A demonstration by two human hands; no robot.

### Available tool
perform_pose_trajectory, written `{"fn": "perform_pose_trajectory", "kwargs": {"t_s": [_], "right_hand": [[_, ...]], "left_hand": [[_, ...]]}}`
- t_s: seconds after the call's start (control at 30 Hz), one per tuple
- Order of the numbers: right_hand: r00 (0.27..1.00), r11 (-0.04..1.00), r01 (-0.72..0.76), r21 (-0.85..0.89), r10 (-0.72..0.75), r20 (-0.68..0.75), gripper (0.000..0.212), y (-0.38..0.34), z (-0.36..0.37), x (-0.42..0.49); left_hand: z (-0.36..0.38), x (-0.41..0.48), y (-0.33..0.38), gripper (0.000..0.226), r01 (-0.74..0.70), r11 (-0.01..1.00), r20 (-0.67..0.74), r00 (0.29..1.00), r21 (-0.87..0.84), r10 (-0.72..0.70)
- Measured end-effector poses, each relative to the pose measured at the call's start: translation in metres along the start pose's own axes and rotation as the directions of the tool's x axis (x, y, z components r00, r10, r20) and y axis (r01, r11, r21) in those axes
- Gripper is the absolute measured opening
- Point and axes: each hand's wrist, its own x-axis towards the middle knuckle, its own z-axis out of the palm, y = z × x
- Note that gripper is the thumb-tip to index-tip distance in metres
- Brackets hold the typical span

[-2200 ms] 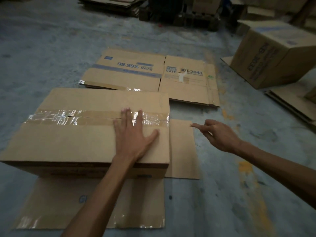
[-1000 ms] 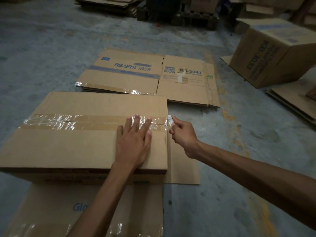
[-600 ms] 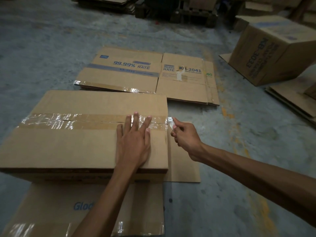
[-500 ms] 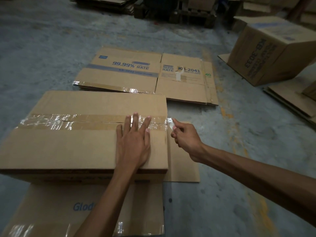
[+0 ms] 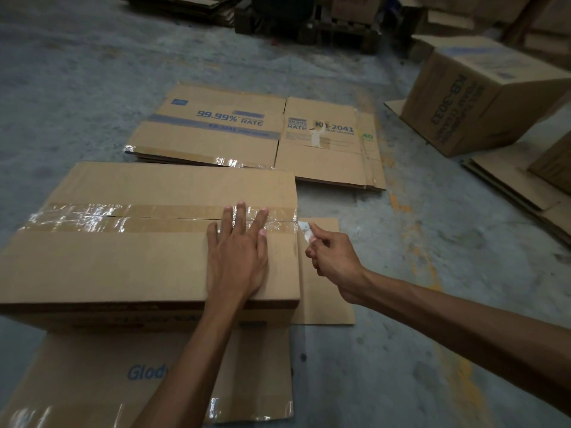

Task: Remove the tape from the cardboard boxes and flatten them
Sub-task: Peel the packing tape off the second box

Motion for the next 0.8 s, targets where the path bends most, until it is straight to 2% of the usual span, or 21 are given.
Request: {"fn": "perform_pose_trajectory", "kwargs": {"t_s": [0.2, 0.43, 0.57, 0.7, 0.8], "right_hand": [[0.999, 0.999, -0.015, 0.041, 0.016, -0.033, 0.042, 0.005, 0.008, -0.001], [0.987, 0.995, 0.067, -0.069, -0.077, -0.143, 0.040, 0.004, 0.010, 0.005], [0.973, 0.992, 0.062, -0.113, -0.086, -0.216, 0.039, 0.005, 0.017, 0.007], [0.966, 0.980, 0.088, -0.176, -0.127, -0.224, 0.041, 0.005, 0.020, 0.003], [0.973, 0.968, 0.118, -0.221, -0.157, -0.168, 0.041, 0.002, 0.017, 0.001]], "left_hand": [[-0.003, -0.002, -0.001, 0.058, -0.008, 1.000, 0.001, 1.000, -0.020, 0.008], [-0.004, -0.004, -0.002, 0.057, -0.018, 1.000, -0.006, 1.000, -0.013, 0.018], [-0.005, -0.004, -0.002, 0.058, -0.021, 1.000, 0.001, 1.000, -0.017, 0.021], [-0.005, -0.004, -0.001, 0.059, -0.020, 0.999, 0.004, 1.000, -0.026, 0.020], [-0.004, -0.004, -0.001, 0.057, -0.016, 1.000, -0.007, 1.000, -0.020, 0.016]]}}
